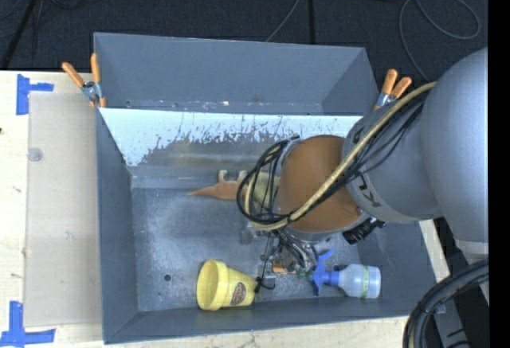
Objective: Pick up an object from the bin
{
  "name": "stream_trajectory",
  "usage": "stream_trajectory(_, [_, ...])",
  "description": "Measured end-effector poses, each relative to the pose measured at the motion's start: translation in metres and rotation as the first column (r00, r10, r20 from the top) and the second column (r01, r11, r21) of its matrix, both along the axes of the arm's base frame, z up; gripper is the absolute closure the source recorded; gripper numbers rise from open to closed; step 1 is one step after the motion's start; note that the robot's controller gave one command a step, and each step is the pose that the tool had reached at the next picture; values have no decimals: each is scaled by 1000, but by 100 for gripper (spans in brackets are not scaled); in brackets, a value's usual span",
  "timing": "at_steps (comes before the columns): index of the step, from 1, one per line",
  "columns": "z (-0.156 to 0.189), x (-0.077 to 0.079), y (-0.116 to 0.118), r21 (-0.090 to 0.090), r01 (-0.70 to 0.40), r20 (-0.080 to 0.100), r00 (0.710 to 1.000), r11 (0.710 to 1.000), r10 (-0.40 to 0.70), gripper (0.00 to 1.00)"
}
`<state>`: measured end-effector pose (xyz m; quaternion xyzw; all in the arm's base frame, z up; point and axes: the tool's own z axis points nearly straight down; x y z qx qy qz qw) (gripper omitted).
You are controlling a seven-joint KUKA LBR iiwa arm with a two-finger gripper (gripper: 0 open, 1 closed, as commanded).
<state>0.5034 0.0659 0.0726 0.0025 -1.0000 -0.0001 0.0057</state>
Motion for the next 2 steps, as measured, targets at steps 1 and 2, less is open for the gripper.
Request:
stream_trajectory(1, [-1, -4, 23, 1, -185, 5, 983, 983, 185, 0])
stream_trajectory(2, [-2, -11, 40, 1, -278, 13, 960, 960, 278, 0])
